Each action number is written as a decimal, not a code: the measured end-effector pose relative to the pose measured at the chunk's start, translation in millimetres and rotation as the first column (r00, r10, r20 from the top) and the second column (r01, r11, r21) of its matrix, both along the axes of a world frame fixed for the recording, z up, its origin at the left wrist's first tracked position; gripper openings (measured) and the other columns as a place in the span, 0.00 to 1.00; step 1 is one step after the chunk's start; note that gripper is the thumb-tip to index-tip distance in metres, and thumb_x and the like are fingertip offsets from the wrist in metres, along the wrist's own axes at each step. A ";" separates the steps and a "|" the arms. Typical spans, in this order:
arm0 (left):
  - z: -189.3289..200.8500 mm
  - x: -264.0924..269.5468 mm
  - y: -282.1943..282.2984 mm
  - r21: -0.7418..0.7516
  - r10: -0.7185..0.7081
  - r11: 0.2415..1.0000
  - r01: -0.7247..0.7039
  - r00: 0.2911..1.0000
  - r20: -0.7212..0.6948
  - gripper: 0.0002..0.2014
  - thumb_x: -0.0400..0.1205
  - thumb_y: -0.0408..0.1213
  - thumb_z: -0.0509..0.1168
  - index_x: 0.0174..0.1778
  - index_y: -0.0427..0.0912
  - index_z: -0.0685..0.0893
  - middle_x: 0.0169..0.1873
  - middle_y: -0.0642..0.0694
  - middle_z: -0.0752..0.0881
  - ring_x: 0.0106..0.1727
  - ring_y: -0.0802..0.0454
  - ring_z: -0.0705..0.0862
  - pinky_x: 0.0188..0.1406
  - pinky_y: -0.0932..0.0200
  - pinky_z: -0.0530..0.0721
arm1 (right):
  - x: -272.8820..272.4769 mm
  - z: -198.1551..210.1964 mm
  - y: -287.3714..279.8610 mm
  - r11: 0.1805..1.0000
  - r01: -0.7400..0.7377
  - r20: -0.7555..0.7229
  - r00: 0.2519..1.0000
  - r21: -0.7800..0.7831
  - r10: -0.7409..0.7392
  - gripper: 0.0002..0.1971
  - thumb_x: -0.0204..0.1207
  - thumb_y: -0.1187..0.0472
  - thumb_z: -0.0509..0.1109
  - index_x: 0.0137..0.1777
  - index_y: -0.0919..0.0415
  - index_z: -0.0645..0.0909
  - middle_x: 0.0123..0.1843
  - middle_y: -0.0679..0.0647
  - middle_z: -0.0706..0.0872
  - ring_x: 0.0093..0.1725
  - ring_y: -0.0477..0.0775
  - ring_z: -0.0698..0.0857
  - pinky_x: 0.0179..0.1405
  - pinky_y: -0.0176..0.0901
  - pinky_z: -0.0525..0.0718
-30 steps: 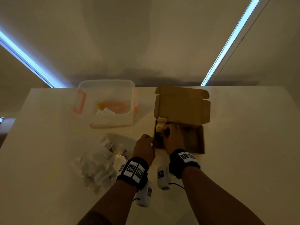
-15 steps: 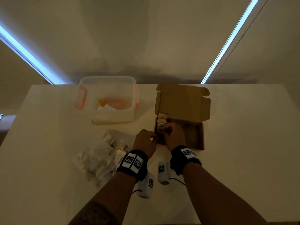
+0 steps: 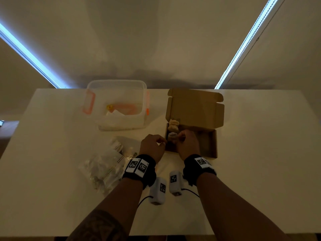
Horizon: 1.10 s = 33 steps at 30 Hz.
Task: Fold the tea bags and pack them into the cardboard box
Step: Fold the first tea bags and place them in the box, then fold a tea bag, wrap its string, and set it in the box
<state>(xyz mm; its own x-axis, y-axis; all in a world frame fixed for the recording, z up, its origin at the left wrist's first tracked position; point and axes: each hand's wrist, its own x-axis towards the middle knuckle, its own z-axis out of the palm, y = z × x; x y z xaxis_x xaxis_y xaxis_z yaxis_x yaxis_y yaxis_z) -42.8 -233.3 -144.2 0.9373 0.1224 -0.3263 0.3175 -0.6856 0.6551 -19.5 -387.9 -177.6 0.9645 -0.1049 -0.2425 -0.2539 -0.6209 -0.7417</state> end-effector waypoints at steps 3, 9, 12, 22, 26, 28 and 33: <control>8.9 1.0 2.9 -0.068 0.066 0.996 -0.065 0.998 0.007 0.07 0.83 0.37 0.69 0.49 0.47 0.93 0.52 0.47 0.91 0.53 0.45 0.88 0.55 0.57 0.82 | 0.0 5.5 1.3 1.000 0.003 -0.023 1.000 -0.004 -0.003 0.11 0.73 0.66 0.78 0.49 0.54 0.79 0.57 0.53 0.78 0.53 0.55 0.81 0.52 0.47 0.81; 30.3 -18.1 32.8 -0.144 0.152 0.979 -0.141 0.986 0.066 0.04 0.84 0.37 0.70 0.48 0.49 0.91 0.46 0.52 0.89 0.48 0.50 0.86 0.52 0.54 0.83 | -10.3 25.2 -5.5 1.000 0.018 -0.005 1.000 0.024 -0.018 0.08 0.77 0.65 0.73 0.49 0.54 0.77 0.56 0.51 0.78 0.50 0.52 0.78 0.47 0.41 0.73; 36.0 -51.4 62.2 -0.072 0.159 0.986 -0.153 0.985 0.070 0.03 0.83 0.37 0.72 0.47 0.50 0.89 0.43 0.54 0.88 0.43 0.53 0.86 0.46 0.57 0.82 | -29.1 37.0 -15.4 0.999 0.010 0.076 0.997 0.041 -0.013 0.05 0.79 0.62 0.71 0.47 0.54 0.78 0.51 0.48 0.79 0.49 0.49 0.79 0.43 0.40 0.75; 42.4 -113.9 100.6 0.166 -0.124 0.974 0.155 0.975 -0.185 0.17 0.74 0.40 0.78 0.55 0.53 0.80 0.45 0.55 0.81 0.46 0.51 0.84 0.44 0.58 0.80 | -98.4 41.4 29.3 0.867 -0.480 -0.173 0.850 0.131 0.497 0.06 0.83 0.54 0.71 0.48 0.54 0.86 0.41 0.43 0.87 0.40 0.40 0.83 0.44 0.37 0.81; 63.3 -106.5 121.8 0.156 -0.077 0.984 0.087 0.995 -0.069 0.07 0.78 0.34 0.73 0.48 0.50 0.84 0.38 0.54 0.88 0.39 0.55 0.86 0.40 0.62 0.80 | -113.3 47.1 49.8 0.767 -0.618 -0.225 0.733 0.175 0.642 0.09 0.85 0.55 0.68 0.57 0.56 0.87 0.54 0.52 0.90 0.49 0.51 0.87 0.53 0.47 0.86; 77.2 -103.1 129.5 0.157 -0.079 0.984 0.083 0.996 -0.035 0.07 0.79 0.34 0.73 0.49 0.49 0.85 0.39 0.53 0.88 0.39 0.60 0.84 0.38 0.69 0.75 | -118.3 48.8 60.2 0.734 -0.666 -0.175 0.713 0.134 0.679 0.09 0.86 0.55 0.67 0.59 0.55 0.86 0.57 0.51 0.89 0.47 0.49 0.84 0.50 0.42 0.81; 98.6 -95.3 139.6 0.177 -0.085 0.981 0.078 0.996 0.034 0.07 0.78 0.36 0.76 0.49 0.49 0.87 0.39 0.55 0.89 0.38 0.67 0.83 0.34 0.80 0.72 | -126.5 50.1 77.9 0.754 -0.649 -0.039 0.755 0.099 0.655 0.10 0.85 0.61 0.66 0.63 0.56 0.83 0.61 0.53 0.85 0.52 0.52 0.82 0.52 0.40 0.77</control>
